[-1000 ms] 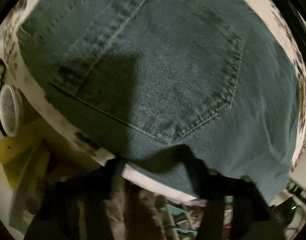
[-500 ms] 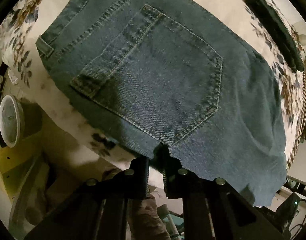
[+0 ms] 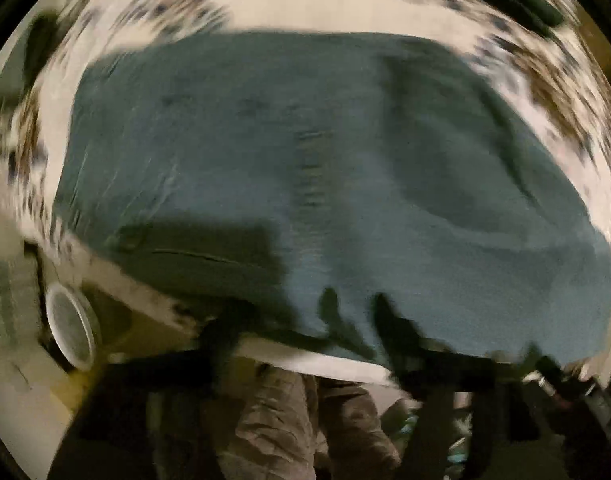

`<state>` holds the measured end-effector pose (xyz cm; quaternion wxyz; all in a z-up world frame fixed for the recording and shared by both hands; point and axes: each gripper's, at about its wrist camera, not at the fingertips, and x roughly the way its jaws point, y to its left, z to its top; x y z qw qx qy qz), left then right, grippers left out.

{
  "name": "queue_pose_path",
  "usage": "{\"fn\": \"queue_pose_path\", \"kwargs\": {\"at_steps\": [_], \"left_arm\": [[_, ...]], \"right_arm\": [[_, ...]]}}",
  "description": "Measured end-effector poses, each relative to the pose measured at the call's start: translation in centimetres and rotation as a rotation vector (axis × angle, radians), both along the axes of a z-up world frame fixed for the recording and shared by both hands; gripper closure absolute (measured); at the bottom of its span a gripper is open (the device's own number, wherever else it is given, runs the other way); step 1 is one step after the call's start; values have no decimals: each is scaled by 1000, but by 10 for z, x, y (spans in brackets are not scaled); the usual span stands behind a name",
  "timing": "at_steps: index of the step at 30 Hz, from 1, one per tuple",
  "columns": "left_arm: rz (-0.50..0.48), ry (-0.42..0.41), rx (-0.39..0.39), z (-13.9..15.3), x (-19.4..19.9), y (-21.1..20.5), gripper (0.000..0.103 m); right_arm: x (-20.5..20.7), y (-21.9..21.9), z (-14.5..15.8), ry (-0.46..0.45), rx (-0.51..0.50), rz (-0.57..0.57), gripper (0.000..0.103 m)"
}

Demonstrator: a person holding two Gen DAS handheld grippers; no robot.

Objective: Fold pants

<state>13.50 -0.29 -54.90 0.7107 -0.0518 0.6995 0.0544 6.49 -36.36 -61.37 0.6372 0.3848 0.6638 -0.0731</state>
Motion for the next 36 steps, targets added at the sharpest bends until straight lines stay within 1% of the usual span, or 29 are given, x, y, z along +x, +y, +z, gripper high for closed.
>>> {"fn": "queue_pose_path", "kwargs": {"at_steps": [2, 3, 4, 7, 9, 11, 12, 14, 15, 17, 19, 20, 21, 22, 23, 24, 26, 29, 30, 31, 33, 35, 36], "left_arm": [[-89, -43, 11, 10, 4, -39, 26], [-124, -52, 19, 14, 6, -54, 26], [-159, -66, 26, 18, 8, -76, 26], [-233, -80, -8, 18, 8, -136, 26], [-265, -85, -13, 8, 8, -172, 26], [-313, -88, 8, -5, 10, -209, 26], [-332, -87, 17, -11, 8, -223, 26], [-365, -70, 39, -26, 10, -249, 26], [-378, -52, 40, -36, 12, -258, 26], [-385, -22, 45, -49, 14, -267, 26], [-380, 0, 53, -58, 17, -269, 26], [-375, 9, 51, -68, 7, -269, 26], [-365, 15, 44, -73, 5, -266, 21], [-351, 18, 45, -77, 5, -263, 12], [-339, 20, 49, -80, 5, -261, 8], [-324, 28, 48, -85, 4, -257, 1], [-303, 39, 28, -91, 6, -254, 0], [-279, 48, 30, -90, 14, -253, 0], [-272, 50, 32, -90, 16, -250, 0], [-261, 50, 34, -91, 28, -255, 0], [-249, 54, 38, -95, 42, -257, 0], [-245, 79, 43, -96, 48, -262, 0], [-244, 81, 44, -97, 56, -262, 0]], "right_arm": [[-15, -40, 11, -30, -28, -101, 29], [-27, -68, 18, -58, -53, -179, 29], [-32, -89, 22, -79, -66, -231, 29], [-53, -158, 26, -120, -122, -380, 29], [-64, -204, 22, -153, -151, -475, 29], [-67, -245, 10, -173, -150, -531, 29], [-67, -264, 3, -190, -145, -554, 29], [-63, -286, -13, -220, -120, -563, 30], [-62, -296, -20, -222, -113, -564, 30], [-61, -308, -41, -245, -43, -582, 32], [-60, -313, -48, -281, -34, -590, 32], [-60, -314, -48, -313, -30, -593, 32], [-59, -312, -47, -337, -23, -596, 32], [-61, -314, -46, -376, 0, -597, 33], [-58, -313, -45, -399, 19, -597, 34], [-55, -315, -46, -405, 28, -595, 34], [-47, -320, -53, -410, 54, -592, 34], [-33, -329, -61, -438, 85, -608, 35], [-28, -331, -61, -455, 100, -604, 40], [-24, -329, -59, -475, 116, -597, 49], [-16, -331, -55, -509, 121, -563, 52], [-9, -330, -55, -491, 106, -530, 52], [-8, -331, -60, -476, 111, -525, 52]]}}
